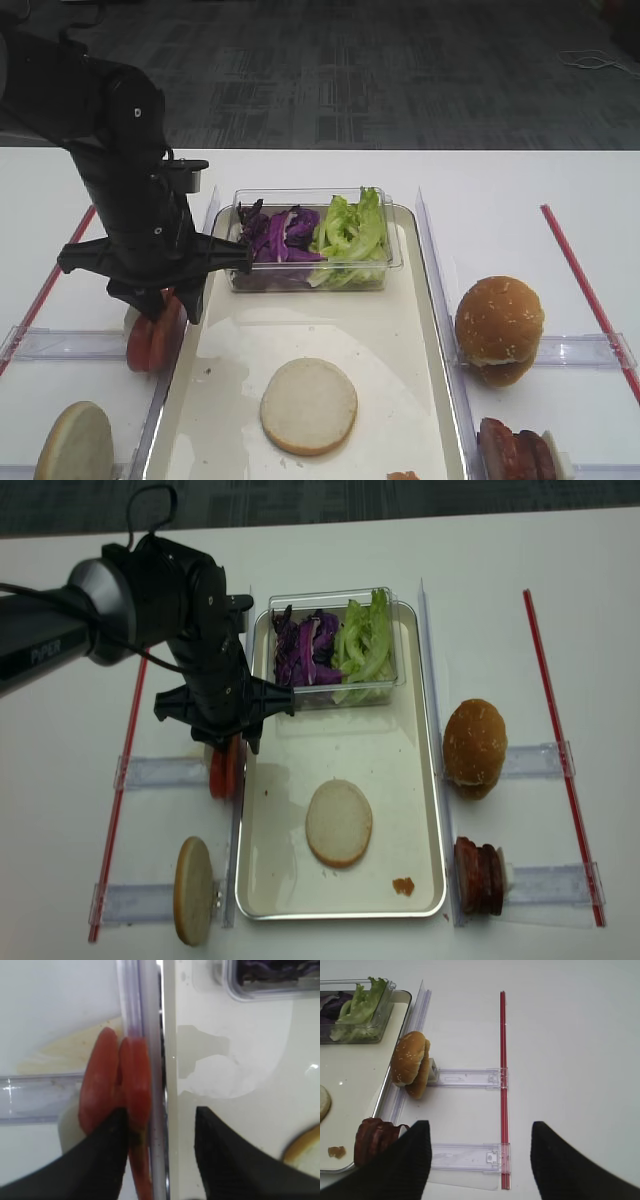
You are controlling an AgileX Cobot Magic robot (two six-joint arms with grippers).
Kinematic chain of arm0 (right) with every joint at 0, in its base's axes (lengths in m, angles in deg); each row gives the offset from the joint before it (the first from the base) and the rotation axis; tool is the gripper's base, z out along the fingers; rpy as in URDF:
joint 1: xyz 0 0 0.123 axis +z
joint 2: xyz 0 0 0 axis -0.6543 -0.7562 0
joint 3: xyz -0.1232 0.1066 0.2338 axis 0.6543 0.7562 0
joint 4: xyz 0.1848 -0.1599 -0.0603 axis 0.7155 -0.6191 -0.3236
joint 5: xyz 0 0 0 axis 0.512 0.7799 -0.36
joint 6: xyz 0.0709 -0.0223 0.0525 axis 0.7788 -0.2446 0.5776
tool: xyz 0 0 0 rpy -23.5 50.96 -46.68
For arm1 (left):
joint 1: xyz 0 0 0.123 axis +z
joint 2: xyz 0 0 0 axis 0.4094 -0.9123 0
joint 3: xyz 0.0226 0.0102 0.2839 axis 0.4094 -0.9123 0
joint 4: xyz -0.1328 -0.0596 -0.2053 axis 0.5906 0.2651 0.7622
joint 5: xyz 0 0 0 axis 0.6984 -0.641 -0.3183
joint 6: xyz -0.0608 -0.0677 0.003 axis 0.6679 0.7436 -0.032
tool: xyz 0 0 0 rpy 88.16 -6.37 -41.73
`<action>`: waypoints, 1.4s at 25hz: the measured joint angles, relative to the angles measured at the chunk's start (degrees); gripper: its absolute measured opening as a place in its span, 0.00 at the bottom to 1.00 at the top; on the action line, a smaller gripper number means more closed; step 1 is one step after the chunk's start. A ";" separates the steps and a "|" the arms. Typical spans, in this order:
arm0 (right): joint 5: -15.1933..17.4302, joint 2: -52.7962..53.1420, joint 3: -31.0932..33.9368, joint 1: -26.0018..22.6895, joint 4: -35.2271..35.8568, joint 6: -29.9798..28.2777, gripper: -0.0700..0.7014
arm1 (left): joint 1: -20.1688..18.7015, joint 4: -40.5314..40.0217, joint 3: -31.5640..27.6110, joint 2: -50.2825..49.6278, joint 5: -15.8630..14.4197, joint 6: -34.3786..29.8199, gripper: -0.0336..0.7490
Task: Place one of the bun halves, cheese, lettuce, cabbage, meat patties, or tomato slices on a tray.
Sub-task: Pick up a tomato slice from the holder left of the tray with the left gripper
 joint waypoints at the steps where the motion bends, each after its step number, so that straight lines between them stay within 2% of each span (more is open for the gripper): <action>1: 0.00 0.00 0.00 0.00 0.00 0.00 0.68 | 0.00 0.00 0.00 0.00 0.00 0.00 0.41; 11: 0.00 0.00 0.00 0.00 0.00 0.00 0.68 | 0.00 -2.03 0.00 -0.10 -0.18 1.41 0.28; 19: 0.00 0.00 0.00 0.00 0.00 0.00 0.68 | 0.00 -3.04 0.00 -0.10 -0.23 2.55 0.25; 35: 0.00 0.00 0.00 0.00 0.00 0.00 0.68 | 0.00 -4.47 0.00 -0.10 -0.92 2.95 0.10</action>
